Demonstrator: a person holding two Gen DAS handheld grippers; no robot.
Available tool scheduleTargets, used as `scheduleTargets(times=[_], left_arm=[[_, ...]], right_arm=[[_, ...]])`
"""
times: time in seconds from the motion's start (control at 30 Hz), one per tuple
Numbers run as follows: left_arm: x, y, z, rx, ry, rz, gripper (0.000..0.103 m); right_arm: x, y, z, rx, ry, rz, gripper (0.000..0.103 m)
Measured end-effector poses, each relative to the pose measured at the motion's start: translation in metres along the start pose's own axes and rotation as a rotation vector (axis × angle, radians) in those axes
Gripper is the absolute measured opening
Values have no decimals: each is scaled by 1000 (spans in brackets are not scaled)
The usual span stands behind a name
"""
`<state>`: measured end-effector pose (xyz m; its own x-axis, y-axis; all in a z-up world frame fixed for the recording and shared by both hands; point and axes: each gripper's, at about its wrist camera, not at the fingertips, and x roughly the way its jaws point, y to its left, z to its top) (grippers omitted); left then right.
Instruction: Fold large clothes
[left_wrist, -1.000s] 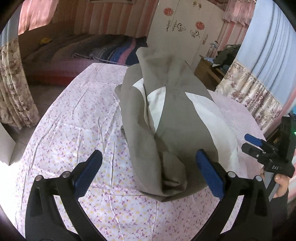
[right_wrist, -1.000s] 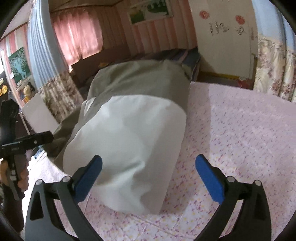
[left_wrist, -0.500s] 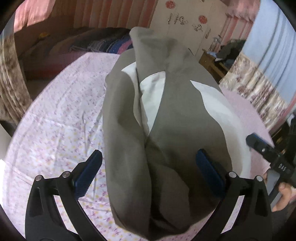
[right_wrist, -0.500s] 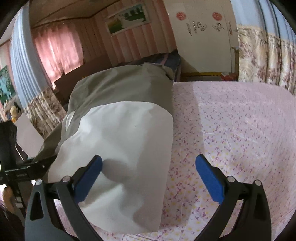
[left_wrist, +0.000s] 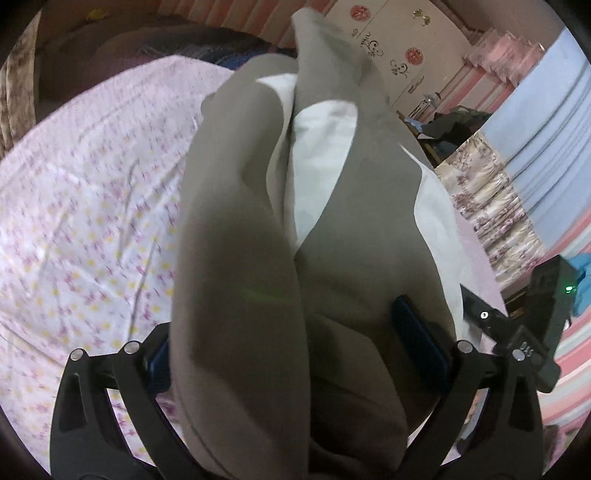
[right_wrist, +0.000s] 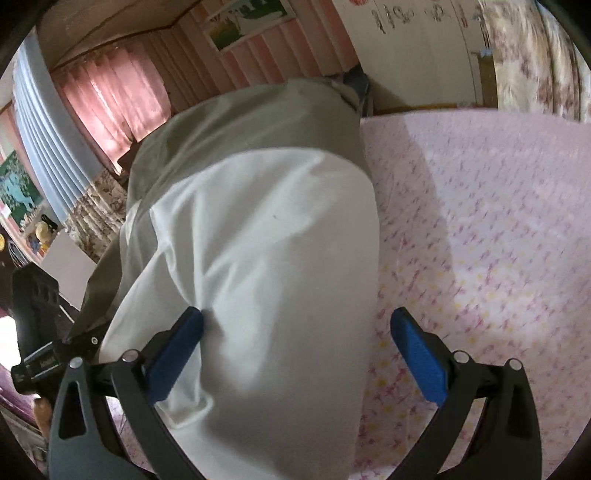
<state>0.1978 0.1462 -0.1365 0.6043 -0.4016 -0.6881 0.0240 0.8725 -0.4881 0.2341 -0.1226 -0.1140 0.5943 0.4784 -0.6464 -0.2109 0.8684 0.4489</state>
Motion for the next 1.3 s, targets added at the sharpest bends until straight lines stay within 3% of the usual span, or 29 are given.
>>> scheduleTargets(times=[0.2,0.37,0.53,0.67,0.83,0.93,1.03,1.17,1.23,1.3], left_arm=[[4,-6,-1,10,0,-19,95],[2,-15,-2,64,-21,28,80],[-4,-42,3,191,-28,92,59],[-11,-71,5,256,-68,137,51],[-16,-125,-2,350,-142,113,48],[-12,-163,-5,396,-137,53,48],[2,-209,-24,502,-123,24,48],[35,-245,-56,611,-58,20,49],[48,-256,-77,688,-60,73,51],[50,-262,-89,749,-83,115,53]], right_arm=[[13,3,4,-18,43,54,100],[6,26,4,-155,18,12,68],[-7,37,5,-259,-36,-5,48],[-33,38,12,-306,-134,-14,38],[-93,35,15,-403,-277,-123,35],[-134,10,15,-399,-313,-197,35],[-157,-13,5,-411,-300,-285,35],[-162,-60,-14,-407,-166,-389,36],[-152,-77,-25,-419,-119,-398,38],[-149,-81,-31,-439,-131,-393,39]])
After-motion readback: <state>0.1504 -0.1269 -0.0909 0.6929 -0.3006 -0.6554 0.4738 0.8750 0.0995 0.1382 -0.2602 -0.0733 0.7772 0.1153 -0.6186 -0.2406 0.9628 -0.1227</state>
